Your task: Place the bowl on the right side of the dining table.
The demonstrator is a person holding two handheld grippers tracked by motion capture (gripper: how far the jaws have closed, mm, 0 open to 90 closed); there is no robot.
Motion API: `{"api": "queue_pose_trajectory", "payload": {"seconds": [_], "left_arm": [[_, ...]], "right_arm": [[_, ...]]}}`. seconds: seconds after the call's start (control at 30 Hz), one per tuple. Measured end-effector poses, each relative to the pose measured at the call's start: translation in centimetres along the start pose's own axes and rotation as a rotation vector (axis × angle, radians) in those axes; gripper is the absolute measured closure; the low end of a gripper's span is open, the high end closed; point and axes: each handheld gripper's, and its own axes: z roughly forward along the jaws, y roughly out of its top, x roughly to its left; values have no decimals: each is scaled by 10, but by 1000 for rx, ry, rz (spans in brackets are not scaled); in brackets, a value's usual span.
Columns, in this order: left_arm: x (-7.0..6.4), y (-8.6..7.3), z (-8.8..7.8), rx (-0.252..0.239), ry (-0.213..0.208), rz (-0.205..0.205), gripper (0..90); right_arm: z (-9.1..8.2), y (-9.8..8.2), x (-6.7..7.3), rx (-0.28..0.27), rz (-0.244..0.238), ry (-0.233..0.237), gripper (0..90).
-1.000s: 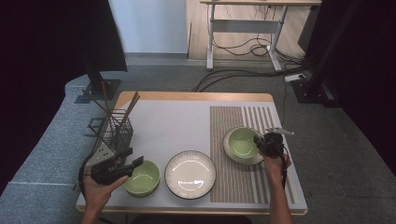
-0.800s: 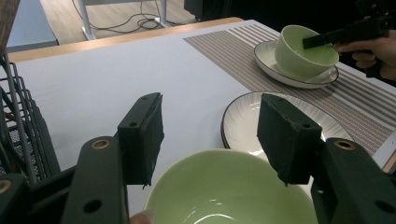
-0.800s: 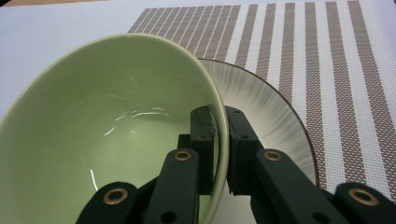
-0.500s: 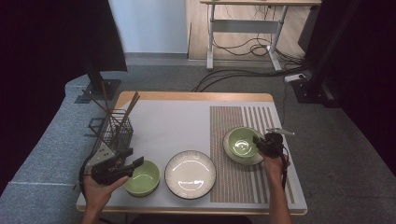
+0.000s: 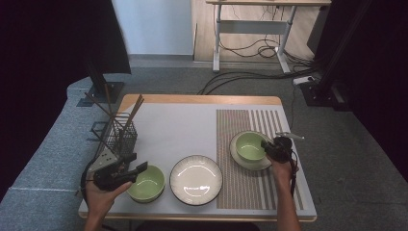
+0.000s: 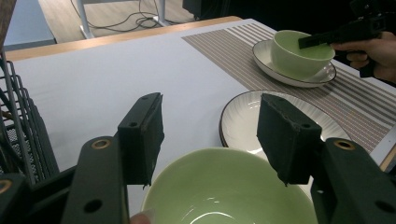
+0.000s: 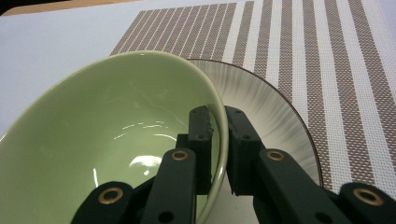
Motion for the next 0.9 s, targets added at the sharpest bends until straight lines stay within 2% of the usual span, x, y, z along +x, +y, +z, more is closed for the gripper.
{"api": "queue_pose_trajectory", "payload": {"seconds": [0.13, 0.43, 0.5, 0.57, 0.67, 0.8, 0.9], "left_arm": [[0, 0, 0, 1, 0, 0, 412], [0, 0, 1, 7, -5, 0, 412], [0, 0, 1, 8, -6, 0, 412], [-1, 0, 2, 7, -5, 2, 412], [-1, 0, 2, 6, -5, 4, 411], [0, 0, 1, 3, -2, 0, 410], [2, 0, -1, -1, 3, -3, 410]], "right_arm": [[-1, 0, -2, -1, 2, 1, 802], [-1, 0, 0, -2, -27, -21, 785], [-1, 0, -1, -1, -24, -24, 742], [-1, 0, -2, -7, -24, -31, 658], [-6, 2, -2, -52, -20, -20, 577], [-13, 6, 2, -94, -33, -26, 522], [-18, 9, 6, -107, -53, -24, 495]]}}
